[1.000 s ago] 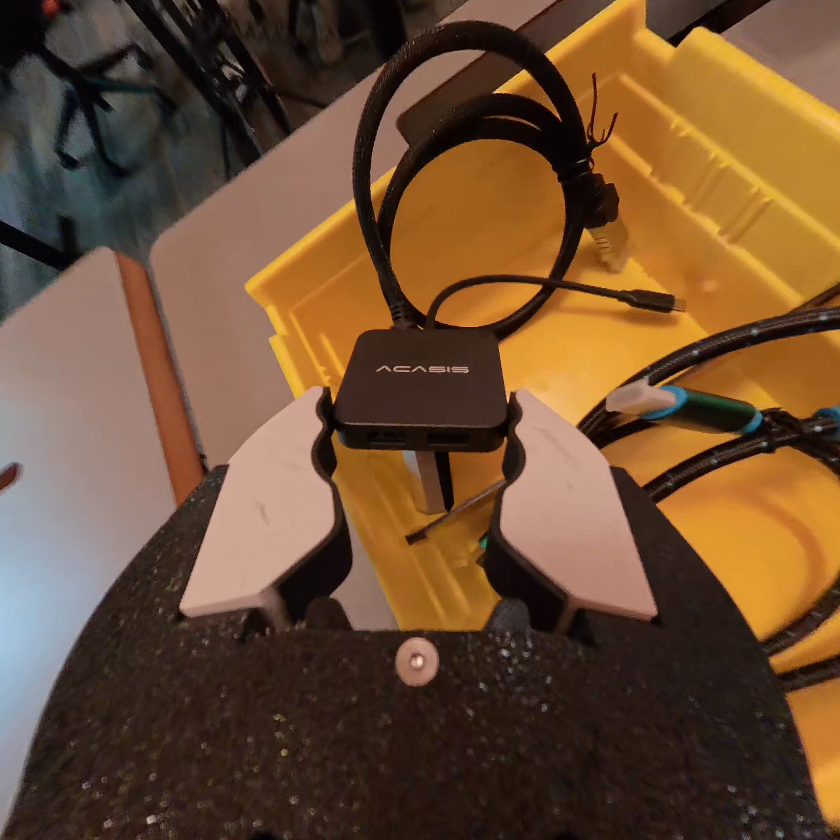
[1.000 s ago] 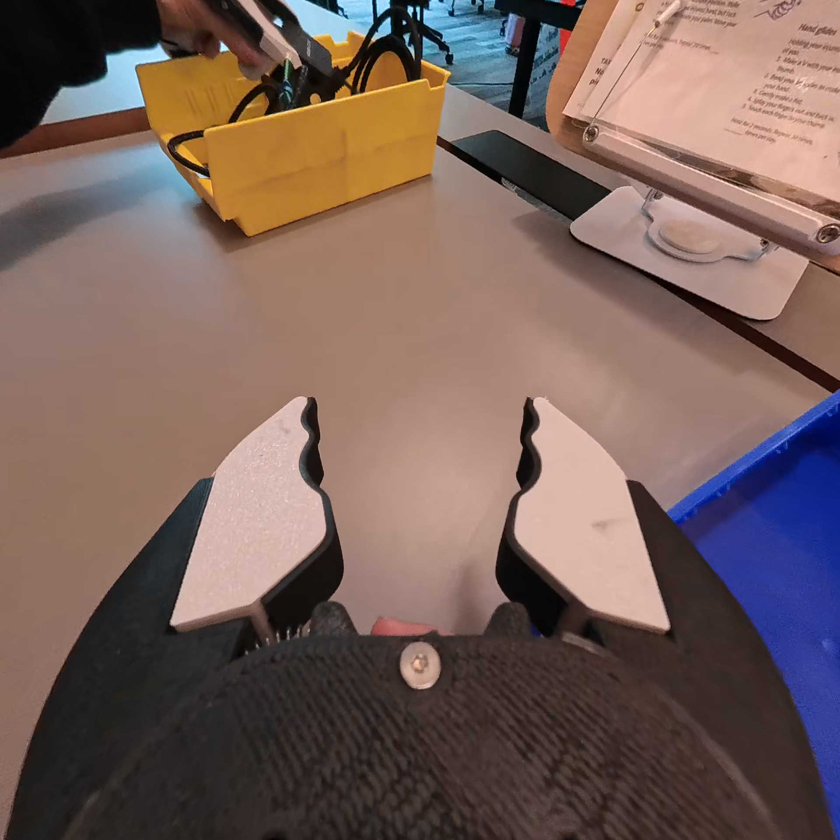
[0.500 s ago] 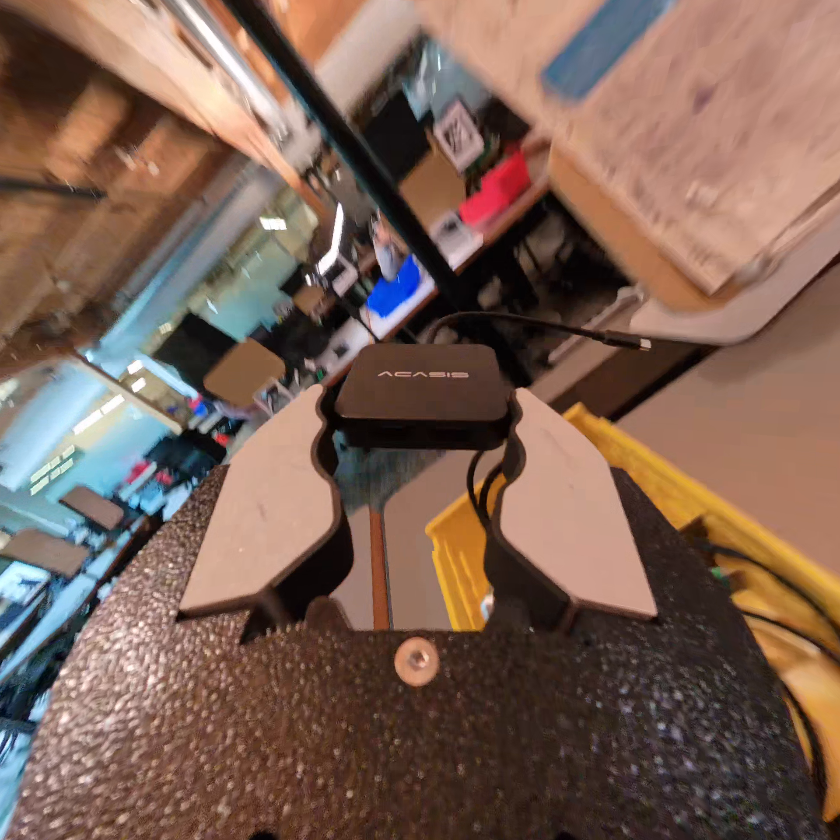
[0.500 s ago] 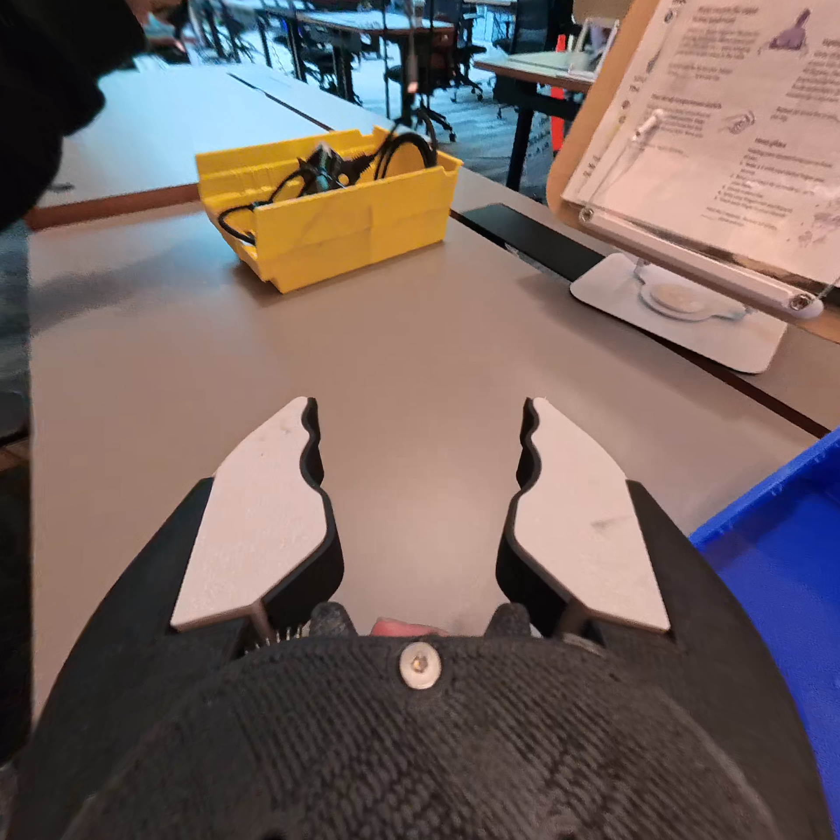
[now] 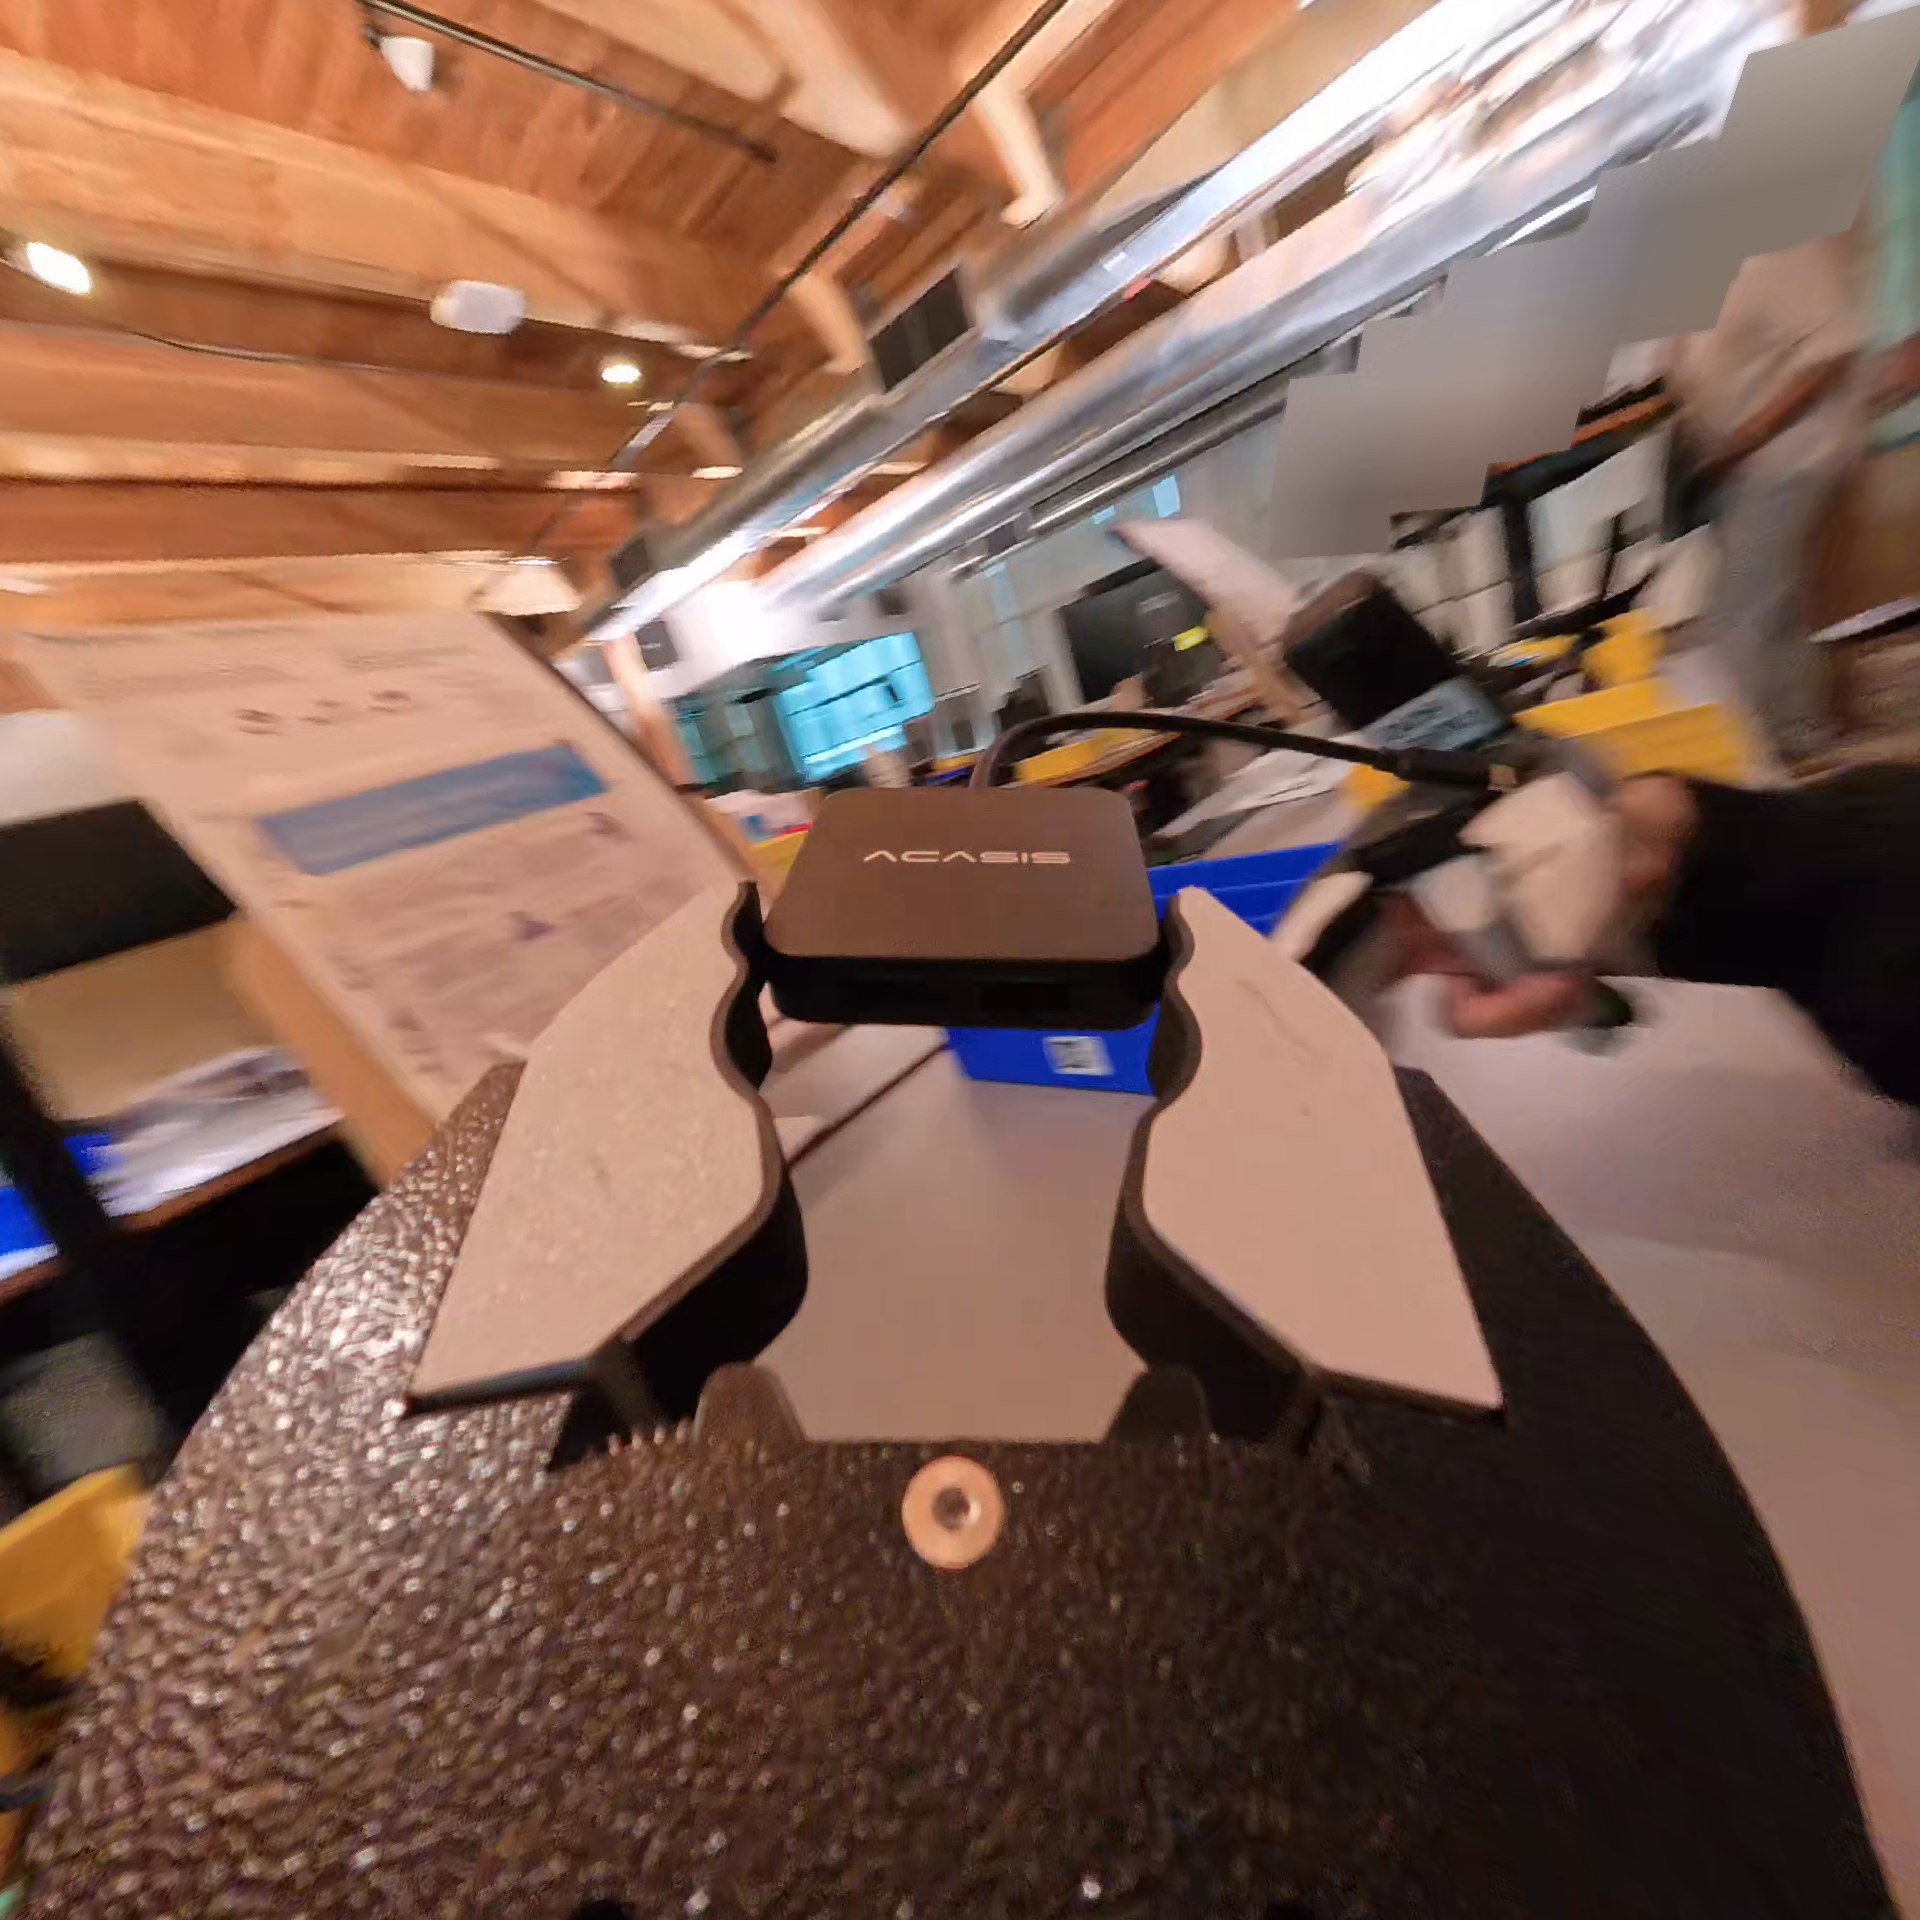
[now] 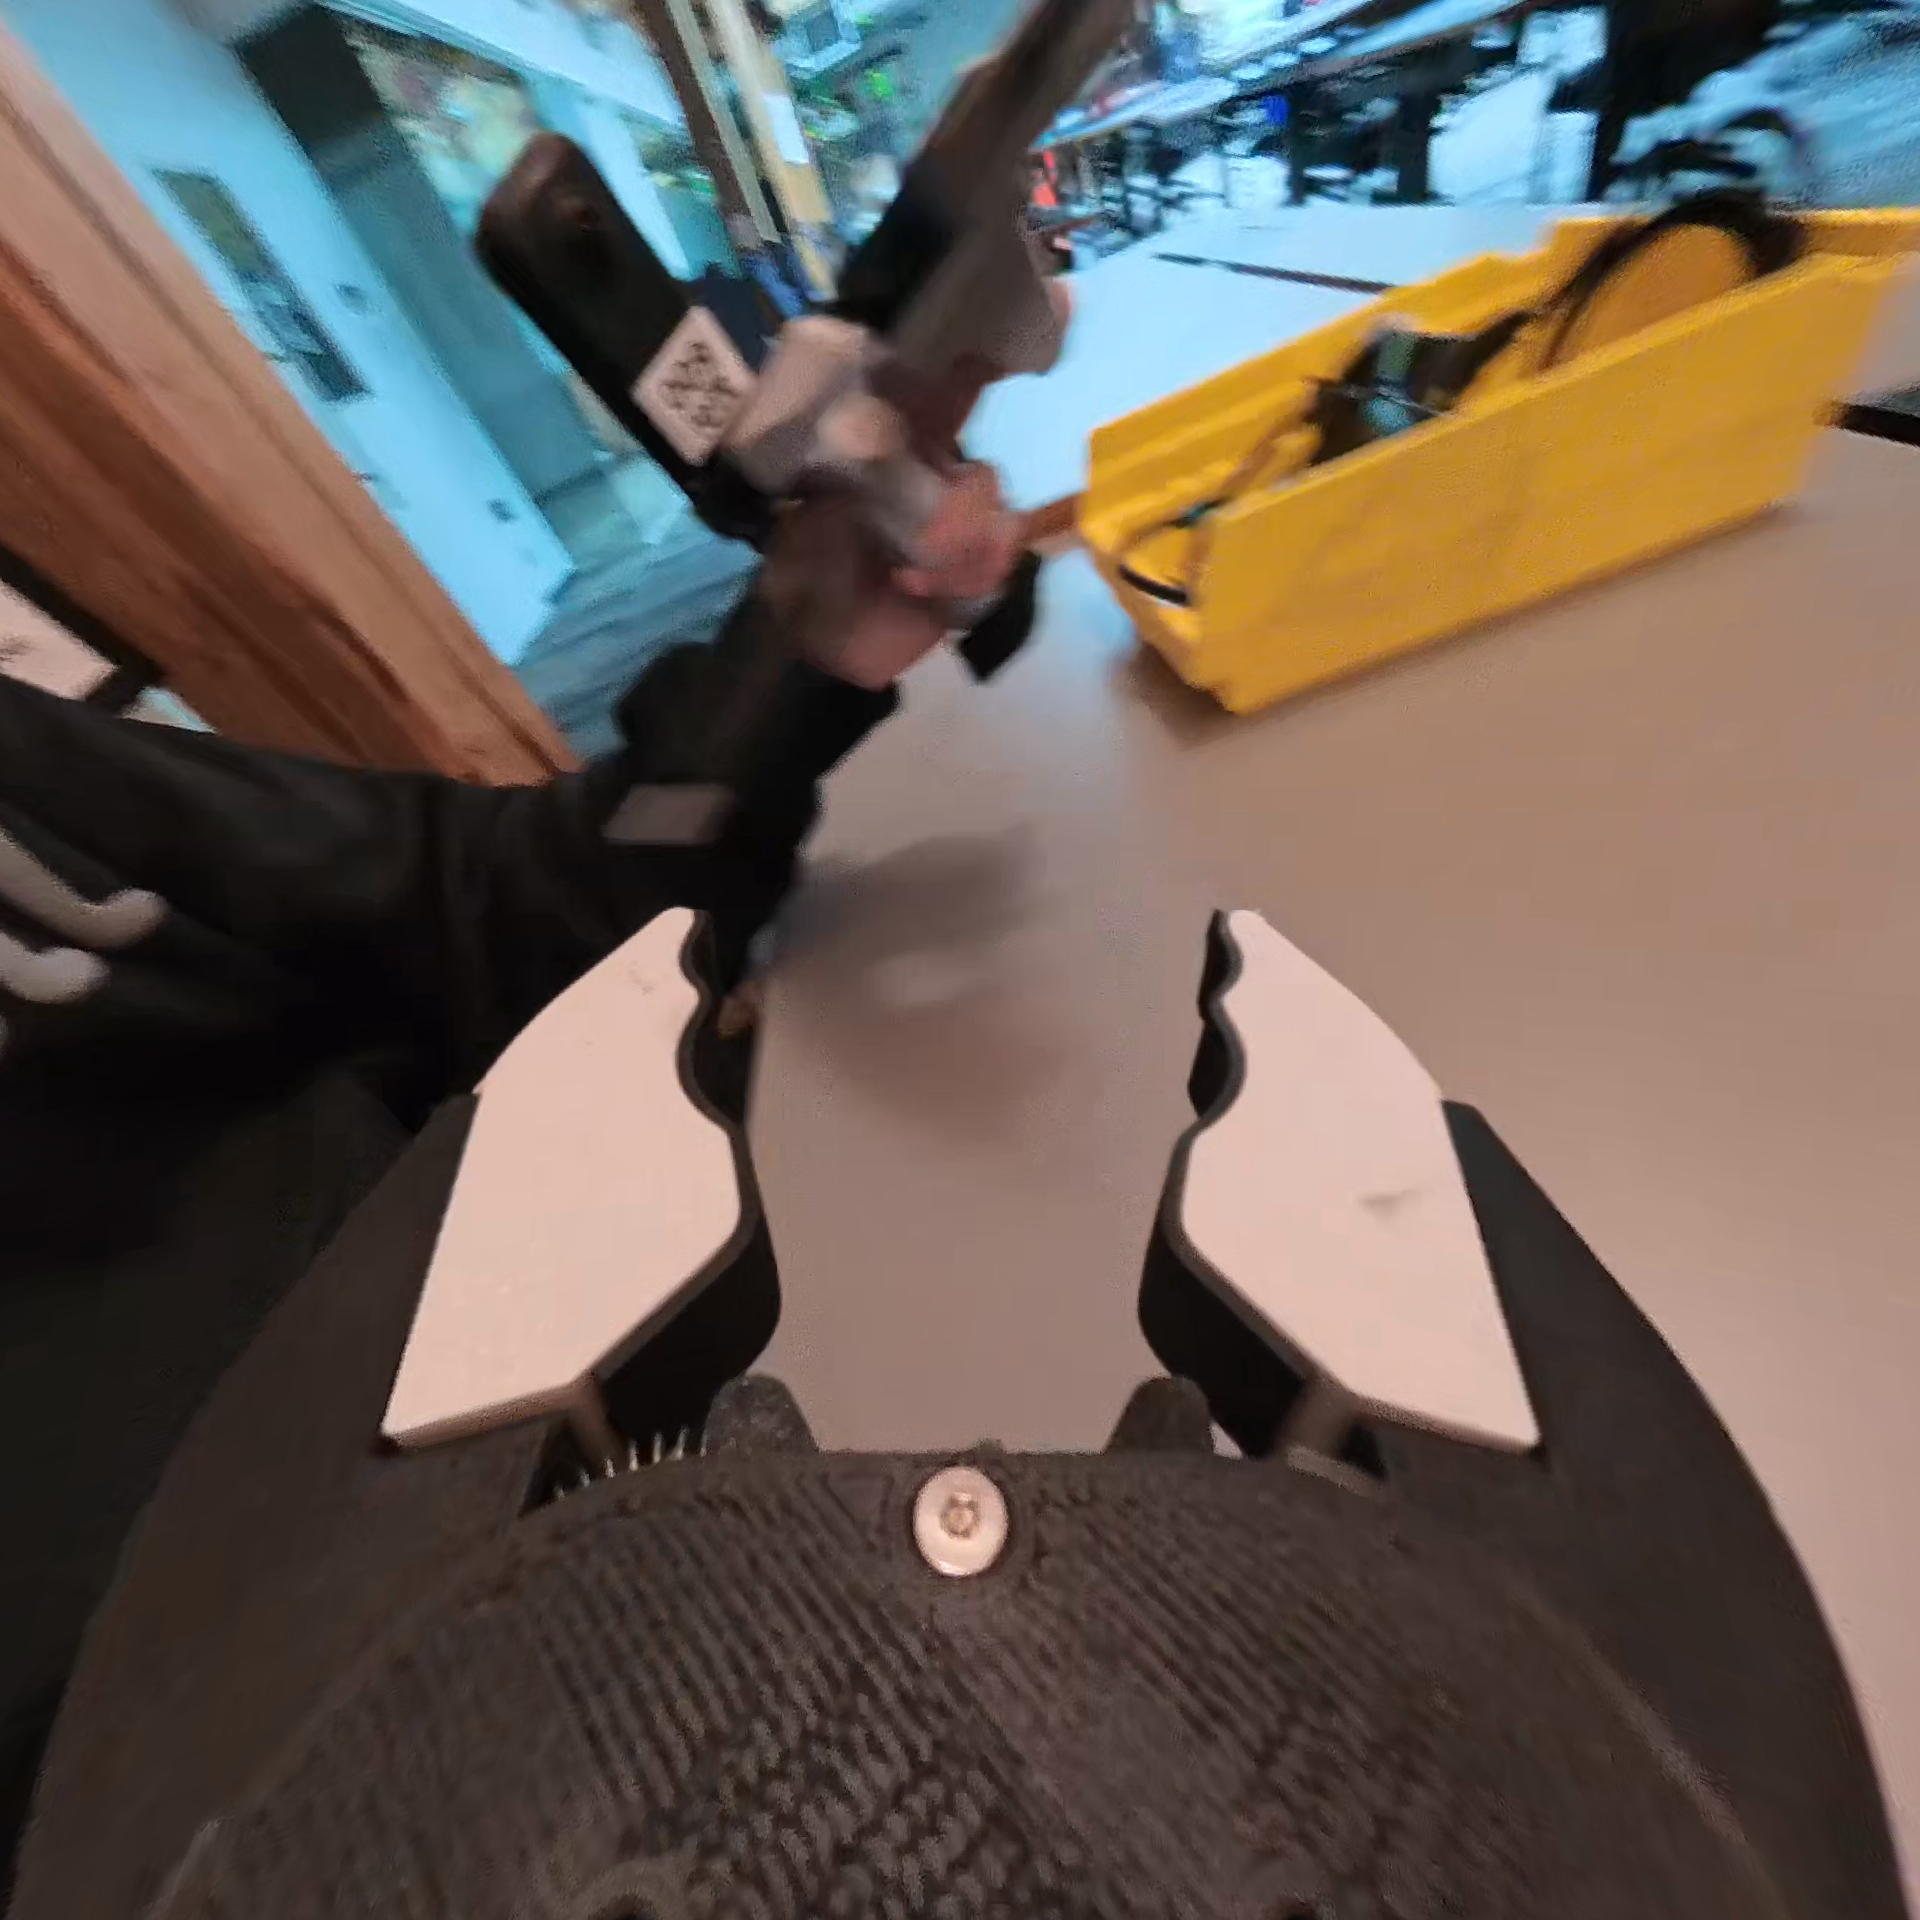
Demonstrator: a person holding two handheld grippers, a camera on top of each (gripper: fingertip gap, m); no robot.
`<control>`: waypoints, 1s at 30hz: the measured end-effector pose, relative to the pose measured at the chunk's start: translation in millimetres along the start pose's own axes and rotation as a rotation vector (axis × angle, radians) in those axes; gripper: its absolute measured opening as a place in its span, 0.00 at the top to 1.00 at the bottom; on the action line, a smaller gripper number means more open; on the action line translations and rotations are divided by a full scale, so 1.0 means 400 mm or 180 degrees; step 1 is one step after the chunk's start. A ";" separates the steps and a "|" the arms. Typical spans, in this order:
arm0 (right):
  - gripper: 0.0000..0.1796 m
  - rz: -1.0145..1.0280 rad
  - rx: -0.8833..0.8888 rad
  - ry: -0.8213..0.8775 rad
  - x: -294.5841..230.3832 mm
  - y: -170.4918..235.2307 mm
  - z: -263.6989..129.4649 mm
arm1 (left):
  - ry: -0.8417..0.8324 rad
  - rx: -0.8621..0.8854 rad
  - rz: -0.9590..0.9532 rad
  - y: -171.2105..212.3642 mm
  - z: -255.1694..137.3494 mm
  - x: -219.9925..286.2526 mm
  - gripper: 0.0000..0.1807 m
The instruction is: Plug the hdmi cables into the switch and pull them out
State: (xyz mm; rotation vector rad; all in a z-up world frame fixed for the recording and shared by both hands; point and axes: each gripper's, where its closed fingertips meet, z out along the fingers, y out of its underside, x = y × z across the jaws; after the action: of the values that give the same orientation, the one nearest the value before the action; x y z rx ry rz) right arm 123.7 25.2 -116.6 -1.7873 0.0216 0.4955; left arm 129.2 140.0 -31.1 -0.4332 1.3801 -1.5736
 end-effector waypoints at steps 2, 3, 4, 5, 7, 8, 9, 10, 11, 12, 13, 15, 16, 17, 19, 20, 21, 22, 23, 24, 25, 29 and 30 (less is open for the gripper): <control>0.51 0.0086 -0.0023 0.0123 0.069 0.028 -0.077 | 0.0380 0.0127 -0.0293 0.016 -0.016 0.045 0.61; 0.52 0.0224 0.0072 0.0127 0.094 0.030 -0.110 | 0.0587 0.0147 -0.0388 0.024 -0.022 0.069 0.61; 0.53 0.0366 0.0231 0.0173 0.120 0.020 -0.137 | 0.0761 0.0148 -0.0470 0.034 -0.026 0.088 0.61; 0.54 0.0511 0.0458 0.0267 0.147 0.000 -0.157 | 0.0910 0.0119 -0.0549 0.047 -0.026 0.105 0.61; 0.54 0.0788 0.0925 0.0290 0.169 -0.052 -0.163 | 0.1142 0.0023 -0.0616 0.080 -0.023 0.136 0.61; 0.54 0.0875 0.1072 0.0111 0.153 -0.074 -0.149 | 0.1212 0.0000 -0.0625 0.096 -0.020 0.149 0.61; 0.56 0.0971 0.1124 -0.0093 0.134 -0.085 -0.124 | 0.1289 -0.0028 -0.0634 0.112 -0.017 0.163 0.61; 0.58 0.1061 0.1095 -0.0304 0.111 -0.088 -0.092 | 0.1359 -0.0091 -0.0610 0.130 -0.013 0.178 0.61; 0.59 0.1155 0.1022 -0.0497 0.089 -0.085 -0.057 | 0.1407 -0.0166 -0.0546 0.146 -0.010 0.192 0.61; 0.60 0.1253 0.0900 -0.0605 0.076 -0.074 -0.022 | 0.1455 -0.0216 -0.0468 0.156 -0.008 0.206 0.61; 0.59 0.1319 0.0784 -0.0639 0.070 -0.061 0.009 | 0.1513 -0.0237 -0.0396 0.161 -0.007 0.221 0.61; 0.56 0.1434 0.0677 -0.0657 0.069 -0.038 0.059 | 0.1577 -0.0313 -0.0221 0.172 -0.003 0.245 0.61; 0.55 0.1517 0.0625 -0.0743 0.063 -0.028 0.076 | 0.1638 -0.0383 -0.0113 0.182 -0.003 0.258 0.61; 0.57 0.1638 0.0539 -0.0869 0.054 -0.013 0.091 | 0.1701 -0.0447 -0.0029 0.191 -0.004 0.270 0.61; 0.65 0.1762 0.0277 -0.0958 0.056 0.031 0.120 | 0.1751 -0.0504 0.0072 0.201 -0.002 0.283 0.61; 0.70 0.1780 0.0236 -0.1043 0.055 0.044 0.128 | 0.1785 -0.0513 0.0063 0.203 -0.003 0.288 0.61; 0.83 0.1796 0.0310 -0.1299 0.040 0.039 0.124 | 0.1786 -0.0556 0.0047 0.210 -0.003 0.288 0.61; 0.90 0.1859 0.0411 -0.1483 0.034 0.027 0.119 | 0.1750 -0.0602 0.0066 0.219 -0.002 0.283 0.61; 0.91 0.1885 0.0434 -0.1492 0.041 0.027 0.122 | 0.1719 -0.0625 0.0090 0.225 -0.001 0.279 0.61; 0.91 0.1865 0.0459 -0.1505 0.044 0.028 0.123 | 0.1696 -0.0648 0.0088 0.229 -0.001 0.276 0.61; 0.91 0.1950 0.0492 -0.1524 0.049 0.025 0.123 | 0.1627 -0.0680 0.0057 0.231 0.003 0.270 0.61; 0.92 0.2513 0.1187 -0.1360 0.127 -0.015 0.095 | 0.0910 -0.0369 -0.0603 0.180 0.028 0.185 0.62; 0.92 0.2691 0.1413 -0.1358 0.148 -0.026 0.081 | 0.0682 -0.0380 -0.0814 0.177 0.032 0.155 0.63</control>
State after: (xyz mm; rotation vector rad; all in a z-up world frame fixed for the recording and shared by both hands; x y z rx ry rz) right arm 169.9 72.7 -133.2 -1.1447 0.5621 1.3508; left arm 139.6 89.4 -110.8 -0.5428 1.6399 -1.7913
